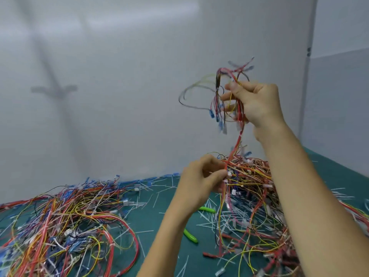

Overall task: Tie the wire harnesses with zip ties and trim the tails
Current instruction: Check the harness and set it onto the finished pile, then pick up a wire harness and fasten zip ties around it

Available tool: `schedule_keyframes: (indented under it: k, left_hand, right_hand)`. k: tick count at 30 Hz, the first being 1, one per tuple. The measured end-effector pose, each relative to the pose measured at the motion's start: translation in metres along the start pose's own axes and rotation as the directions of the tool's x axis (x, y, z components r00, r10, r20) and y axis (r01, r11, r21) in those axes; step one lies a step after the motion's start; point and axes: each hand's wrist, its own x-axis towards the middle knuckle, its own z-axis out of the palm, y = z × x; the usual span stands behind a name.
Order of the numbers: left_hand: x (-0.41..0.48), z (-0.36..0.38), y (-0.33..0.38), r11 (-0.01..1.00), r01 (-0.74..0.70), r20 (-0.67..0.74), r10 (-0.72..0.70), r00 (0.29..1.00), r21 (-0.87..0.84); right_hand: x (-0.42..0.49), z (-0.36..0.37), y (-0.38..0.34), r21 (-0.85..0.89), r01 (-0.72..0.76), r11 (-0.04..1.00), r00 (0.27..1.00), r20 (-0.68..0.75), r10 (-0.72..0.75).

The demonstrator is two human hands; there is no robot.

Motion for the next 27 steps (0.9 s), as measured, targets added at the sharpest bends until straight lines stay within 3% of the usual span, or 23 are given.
schedule_keyframes:
  k: [2, 4, 5, 7, 9, 13, 16, 18, 20, 23, 25, 27]
  left_hand:
    - [0.005, 0.024, -0.006, 0.996, 0.085, 0.013, -0.085, 0.996, -0.012]
    - [0.007, 0.048, -0.017, 0.981, 0.193, 0.034, -0.193, 0.981, 0.019]
    - [0.008, 0.058, -0.025, 0.969, 0.242, 0.044, -0.244, 0.969, 0.037]
    - [0.007, 0.075, -0.041, 0.945, 0.295, 0.027, -0.302, 0.953, 0.142]
    - [0.006, 0.081, -0.053, 0.918, 0.338, -0.025, -0.34, 0.94, 0.208]
    - [0.005, 0.065, -0.063, 0.887, 0.449, -0.087, -0.458, 0.885, -0.103]
    - [0.005, 0.033, -0.063, 0.853, 0.462, -0.182, -0.508, 0.842, -0.242]
    - [0.005, 0.003, -0.064, 0.852, 0.439, -0.28, -0.512, 0.812, -0.284]
    - [0.003, -0.03, -0.068, 0.882, 0.406, -0.404, -0.471, 0.784, -0.242]
    - [-0.007, -0.081, -0.074, 0.89, 0.455, -0.581, -0.35, 0.735, 0.039]
    - [-0.017, -0.113, -0.077, 0.784, 0.561, -0.663, -0.273, 0.697, 0.267]
    - [-0.028, -0.138, -0.077, 0.588, 0.688, -0.73, -0.226, 0.645, 0.426]
  right_hand:
    - [0.018, -0.012, 0.025, -0.36, -0.077, 0.93, 0.995, -0.092, 0.046]
    - [0.028, -0.026, 0.056, -0.761, -0.178, 0.624, 0.983, -0.162, 0.082]
    - [0.027, -0.031, 0.069, -0.863, -0.192, 0.468, 0.981, -0.158, 0.112]
    - [0.02, -0.036, 0.097, -0.944, -0.177, 0.279, 0.976, -0.132, 0.172]
    - [0.011, -0.038, 0.119, -0.967, -0.161, 0.196, 0.972, -0.122, 0.199]
    - [0.0, -0.037, 0.141, -0.984, -0.154, 0.091, 0.962, -0.128, 0.243]
    - [-0.003, -0.028, 0.136, -0.99, -0.142, 0.01, 0.949, -0.134, 0.287]
    - [-0.008, -0.013, 0.125, -0.994, -0.109, -0.013, 0.958, -0.109, 0.266]
    - [-0.016, 0.006, 0.112, -0.997, -0.054, 0.055, 0.988, -0.045, 0.146]
    - [-0.033, 0.041, 0.09, -0.972, 0.073, 0.224, 0.997, 0.074, -0.003]
    - [-0.044, 0.064, 0.077, -0.942, 0.139, 0.307, 0.99, 0.139, -0.022]
    - [-0.055, 0.086, 0.067, -0.898, 0.182, 0.4, 0.981, 0.196, -0.007]
